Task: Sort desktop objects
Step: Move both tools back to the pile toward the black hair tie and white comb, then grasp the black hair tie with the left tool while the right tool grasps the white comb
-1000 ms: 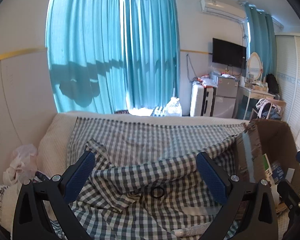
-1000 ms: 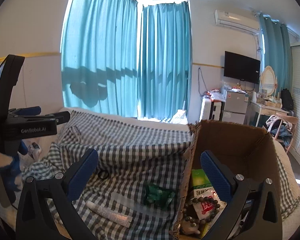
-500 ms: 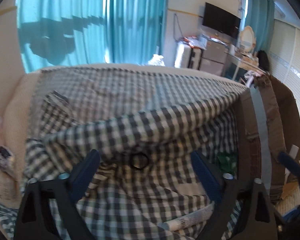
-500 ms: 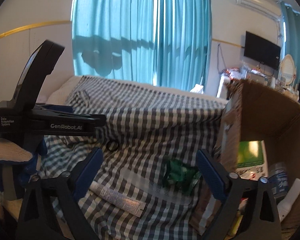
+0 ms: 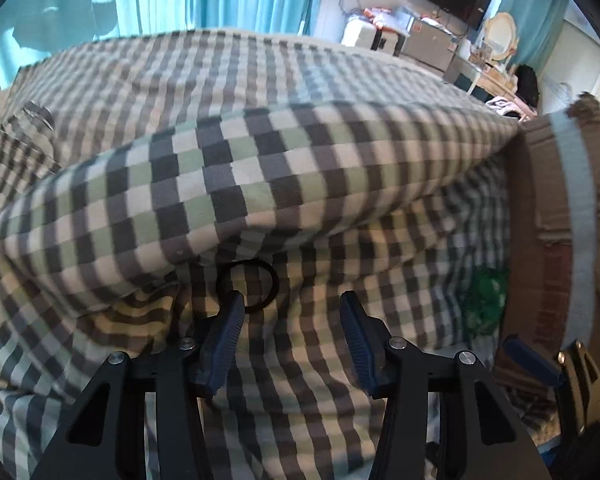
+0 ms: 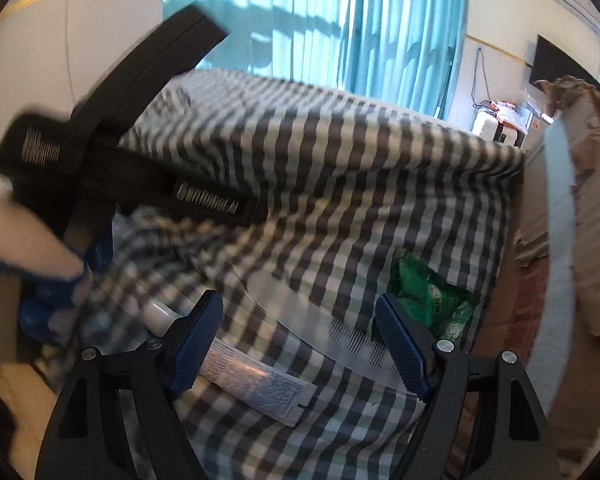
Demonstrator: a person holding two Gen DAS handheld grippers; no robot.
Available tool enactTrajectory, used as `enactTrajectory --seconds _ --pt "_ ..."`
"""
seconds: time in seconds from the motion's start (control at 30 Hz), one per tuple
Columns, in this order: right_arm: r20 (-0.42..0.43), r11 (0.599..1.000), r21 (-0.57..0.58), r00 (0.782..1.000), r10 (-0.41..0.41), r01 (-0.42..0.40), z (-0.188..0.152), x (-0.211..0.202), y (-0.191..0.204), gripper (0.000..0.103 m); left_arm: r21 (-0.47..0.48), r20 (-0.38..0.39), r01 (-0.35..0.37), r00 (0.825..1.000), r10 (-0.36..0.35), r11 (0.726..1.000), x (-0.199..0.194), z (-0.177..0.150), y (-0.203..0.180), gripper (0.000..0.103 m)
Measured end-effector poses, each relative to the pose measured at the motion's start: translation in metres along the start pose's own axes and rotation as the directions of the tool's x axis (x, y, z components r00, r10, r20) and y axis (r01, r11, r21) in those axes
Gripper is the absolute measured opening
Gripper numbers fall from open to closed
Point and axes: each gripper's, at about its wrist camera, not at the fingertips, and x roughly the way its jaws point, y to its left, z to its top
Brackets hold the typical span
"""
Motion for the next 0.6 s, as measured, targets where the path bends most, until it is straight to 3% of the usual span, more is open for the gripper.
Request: enactTrajectory --seconds 0.2,0.27,0.4,0.5,0.6 --pt "-0.086 1.000 0.011 0.996 -0.014 0.015 -0.010 0.031 -0.010 0.079 0.000 -0.055 -0.011 0.998 0.011 1.000 0.024 0.005 0.000 0.051" --pt "-0.095 1.000 0.024 0.995 -0.001 0.003 -0.010 0.037 -0.014 0.079 -0.029 -0.083 0.001 0.997 -0.004 1.000 0.035 0.005 0.006 0.046" --pt "-0.101 1.000 0.023 0.995 0.018 -0.015 -0.007 0.046 -0.018 0.080 -0.066 -0.091 0.040 0.995 -0.046 0.997 0.041 0.009 0.015 0.044" --pt "-0.097 0.999 0.032 0.995 0.035 -0.032 -0.007 0.051 -0.022 0.080 -0.057 -0.103 0.029 0.994 -0.035 0.998 0.047 0.011 0.014 0.042" --pt "-0.095 0.996 0.060 0.993 0.068 -0.063 -0.007 0.050 -0.029 0.074 -0.051 -0.094 0.018 0.995 -0.023 0.999 0.045 0.009 0.011 0.021"
